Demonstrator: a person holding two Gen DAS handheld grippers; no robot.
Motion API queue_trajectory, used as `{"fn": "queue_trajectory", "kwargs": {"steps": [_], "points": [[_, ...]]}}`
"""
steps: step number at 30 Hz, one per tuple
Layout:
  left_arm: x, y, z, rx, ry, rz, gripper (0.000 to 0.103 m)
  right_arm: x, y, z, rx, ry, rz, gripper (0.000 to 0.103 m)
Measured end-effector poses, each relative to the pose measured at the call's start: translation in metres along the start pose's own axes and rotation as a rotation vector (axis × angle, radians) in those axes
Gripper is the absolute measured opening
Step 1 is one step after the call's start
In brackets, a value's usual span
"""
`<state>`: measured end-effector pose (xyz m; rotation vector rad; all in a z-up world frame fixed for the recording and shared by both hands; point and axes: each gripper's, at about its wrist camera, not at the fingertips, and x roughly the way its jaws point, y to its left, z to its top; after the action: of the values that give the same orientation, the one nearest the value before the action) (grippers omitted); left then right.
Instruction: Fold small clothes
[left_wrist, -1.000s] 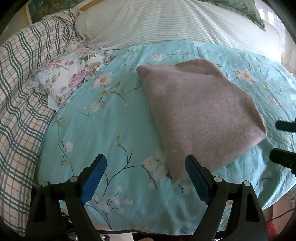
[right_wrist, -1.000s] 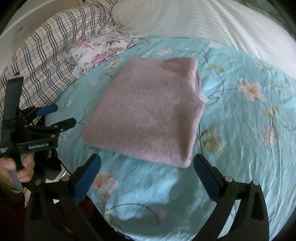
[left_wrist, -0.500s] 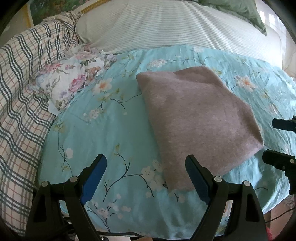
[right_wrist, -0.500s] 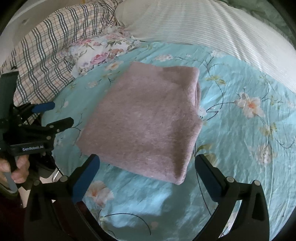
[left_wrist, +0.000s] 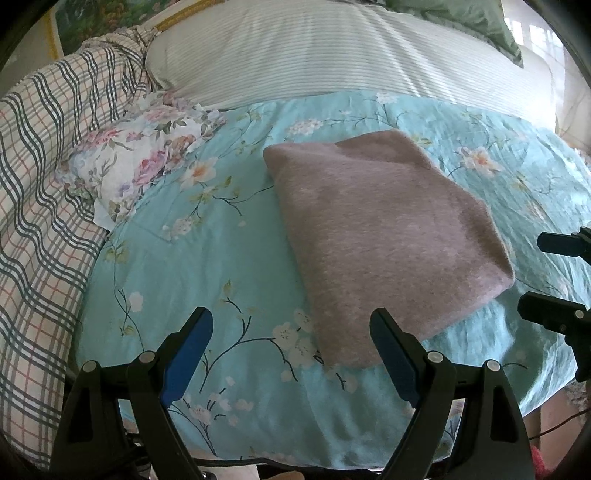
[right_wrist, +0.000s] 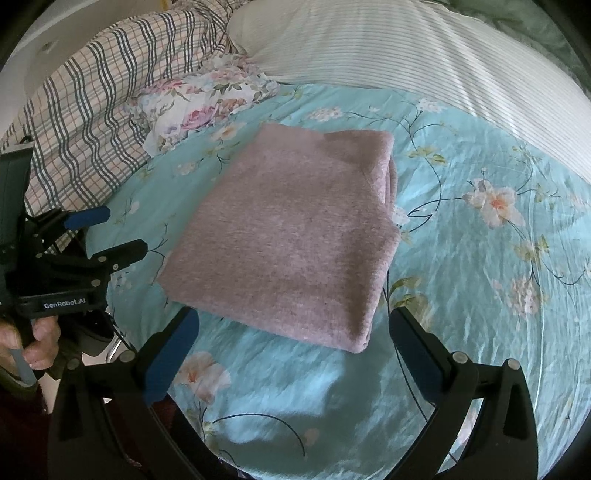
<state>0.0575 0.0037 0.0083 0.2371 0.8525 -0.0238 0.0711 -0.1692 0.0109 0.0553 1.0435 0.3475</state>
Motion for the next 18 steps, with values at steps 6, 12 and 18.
{"fn": "queue_trajectory", "kwargs": {"steps": [6,12,18], "points": [[-0.0023,-0.0020,-0.0008,0.003,-0.005,-0.003,0.087,-0.0048,0.0003,0.0002,-0.002,-0.009,-0.002,0.102],[-0.0048,-0.0042,-0.0011,0.010,-0.012,0.000,0.087,-0.0067,0.0003,0.0018,-0.001,-0.014,-0.005,0.102],[-0.0057,-0.0045,-0.0015,0.008,-0.014,0.000,0.087,-0.0066,0.0010,0.0009,-0.004,-0.010,-0.008,0.102]]}}
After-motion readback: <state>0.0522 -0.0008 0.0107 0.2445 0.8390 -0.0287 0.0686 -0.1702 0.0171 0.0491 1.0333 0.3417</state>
